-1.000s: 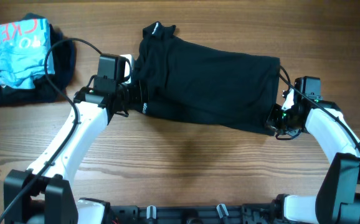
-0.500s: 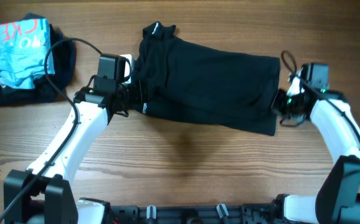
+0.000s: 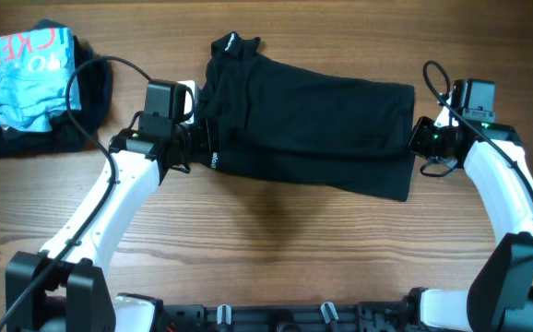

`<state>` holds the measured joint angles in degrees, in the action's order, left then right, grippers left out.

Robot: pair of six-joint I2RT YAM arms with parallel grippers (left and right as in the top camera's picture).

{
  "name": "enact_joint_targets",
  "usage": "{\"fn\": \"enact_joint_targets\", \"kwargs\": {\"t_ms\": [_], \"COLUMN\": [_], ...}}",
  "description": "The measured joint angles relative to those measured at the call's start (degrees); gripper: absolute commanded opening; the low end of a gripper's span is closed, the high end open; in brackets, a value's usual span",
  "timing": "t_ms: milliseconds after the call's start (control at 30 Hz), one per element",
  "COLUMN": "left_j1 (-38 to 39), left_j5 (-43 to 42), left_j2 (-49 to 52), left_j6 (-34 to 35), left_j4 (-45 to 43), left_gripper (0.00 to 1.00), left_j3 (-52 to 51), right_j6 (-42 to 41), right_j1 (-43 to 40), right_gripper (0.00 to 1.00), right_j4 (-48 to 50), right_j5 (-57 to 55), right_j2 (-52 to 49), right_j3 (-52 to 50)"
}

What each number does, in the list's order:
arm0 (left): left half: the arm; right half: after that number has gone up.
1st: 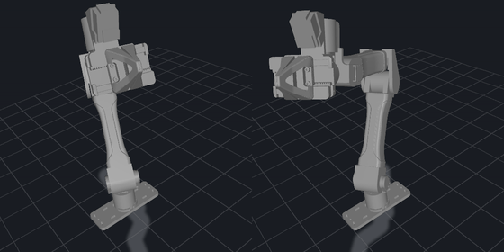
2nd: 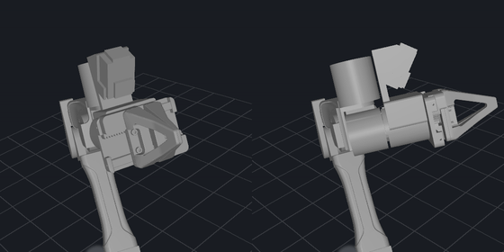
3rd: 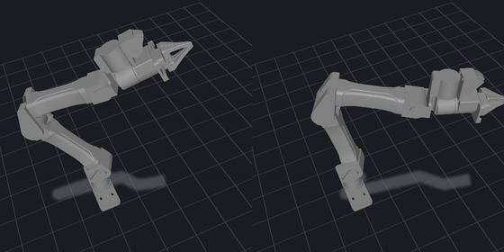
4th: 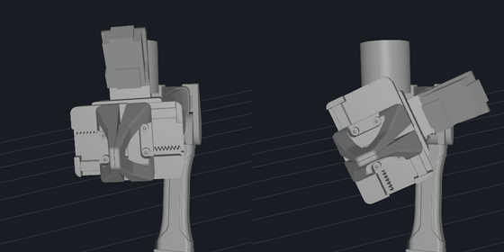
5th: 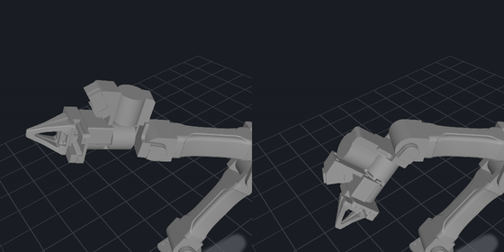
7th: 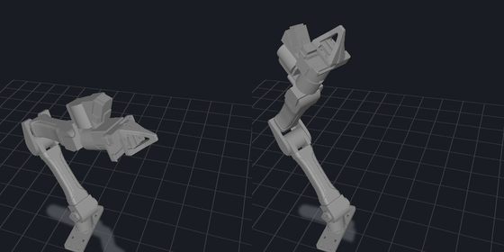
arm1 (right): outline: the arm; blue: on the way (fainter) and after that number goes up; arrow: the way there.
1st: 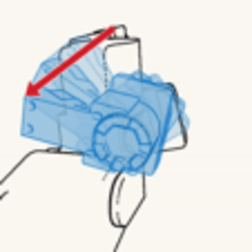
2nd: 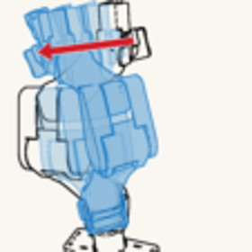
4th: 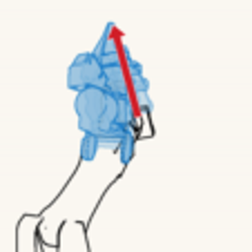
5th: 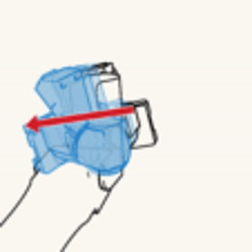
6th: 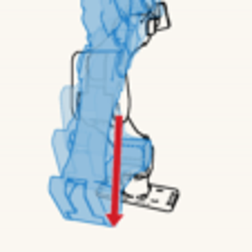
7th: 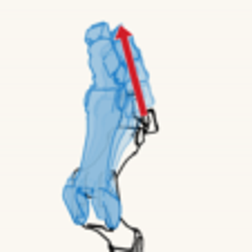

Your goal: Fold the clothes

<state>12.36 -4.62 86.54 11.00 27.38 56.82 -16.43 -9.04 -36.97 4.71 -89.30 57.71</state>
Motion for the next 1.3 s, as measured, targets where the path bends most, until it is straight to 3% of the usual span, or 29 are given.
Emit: {"fn": "enact_joint_targets", "kwargs": {"t_ms": [33,100,133,233,533,900,1100,1300], "left_j1": [0.0,0.0,0.0,0.0,0.0,0.0,0.0,0.0], "left_j5": [0.0,0.0,0.0,0.0,0.4,0.7,2.0,2.8], "left_j2": [0.0,0.0,0.0,0.0,0.0,1.4,11.1,29.3], "left_j6": [0.0,0.0,0.0,0.0,0.0,0.0,-1.1,-5.2], "left_j4": [0.0,0.0,0.0,0.0,-4.1,-2.4,-4.7,-5.2], "left_gripper": [0.86,0.86,0.87,0.88,0.89,0.87,0.92,0.96], "left_j3": [0.0,0.0,0.0,0.0,0.2,13.7,25.5,40.3], "right_j6": [0.0,-0.1,-0.4,-0.8,-1.0,7.0,9.0,10.5], "right_j1": [0.0,0.0,0.0,0.0,0.0,0.0,0.0,0.0], "right_gripper": [0.1,0.44,0.55,0.71,0.77,0.8,0.8,0.8], "right_j4": [0.0,0.1,0.0,0.0,-3.4,-13.3,-9.4,-5.2], "right_j5": [-0.2,-0.7,-0.9,-1.4,-1.6,3.5,5.4,9.6], "right_j2": [-0.3,-1.7,-2.5,-4.2,-4.5,-4.5,-4.6,-8.6], "right_j3": [0.0,-0.2,-0.2,-0.3,1.9,21.9,24.0,24.3]}}
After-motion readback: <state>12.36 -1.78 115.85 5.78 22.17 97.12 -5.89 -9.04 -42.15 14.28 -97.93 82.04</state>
